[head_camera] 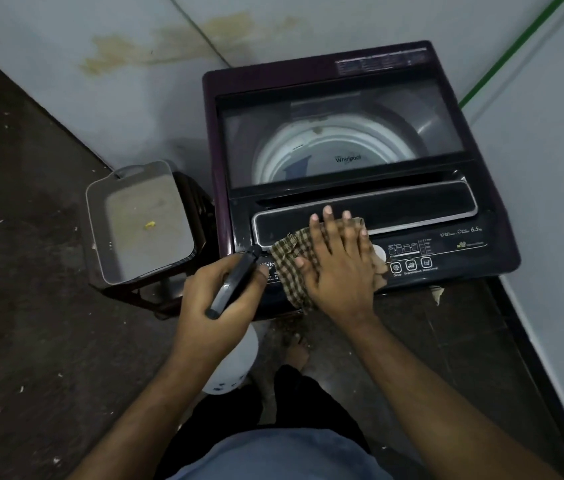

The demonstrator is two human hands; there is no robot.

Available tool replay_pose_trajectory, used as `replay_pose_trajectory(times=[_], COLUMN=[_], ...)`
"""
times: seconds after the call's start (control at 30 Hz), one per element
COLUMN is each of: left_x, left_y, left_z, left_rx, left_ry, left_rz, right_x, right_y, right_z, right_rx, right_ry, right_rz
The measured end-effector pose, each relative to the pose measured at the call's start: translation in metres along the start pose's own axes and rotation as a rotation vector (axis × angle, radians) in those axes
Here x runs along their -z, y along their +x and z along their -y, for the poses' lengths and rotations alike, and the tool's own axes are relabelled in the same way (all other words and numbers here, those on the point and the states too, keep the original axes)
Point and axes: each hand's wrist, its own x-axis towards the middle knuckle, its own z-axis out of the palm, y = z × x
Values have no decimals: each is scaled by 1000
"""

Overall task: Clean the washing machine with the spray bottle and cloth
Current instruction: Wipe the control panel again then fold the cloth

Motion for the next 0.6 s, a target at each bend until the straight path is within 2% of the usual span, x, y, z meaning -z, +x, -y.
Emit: replay_pose_trajectory(times=[0.1, 0.3, 0.47, 0.6], left_x=[3, 7, 0, -29], left_y=[5, 10, 19, 27], left_z=[4, 16, 22, 14], left_rx=[6, -8, -7, -54], left_ry=[-13, 12, -28, -51], left_rz=[45, 113, 170, 255], right_x=[-5, -26, -15, -4], right_y=[-6, -13, -19, -26], right_z=[36, 112, 75, 6], right_rx=[-77, 111, 264, 154], right_ry=[-4, -1, -53, 38], right_rz=[-4, 139, 56, 35])
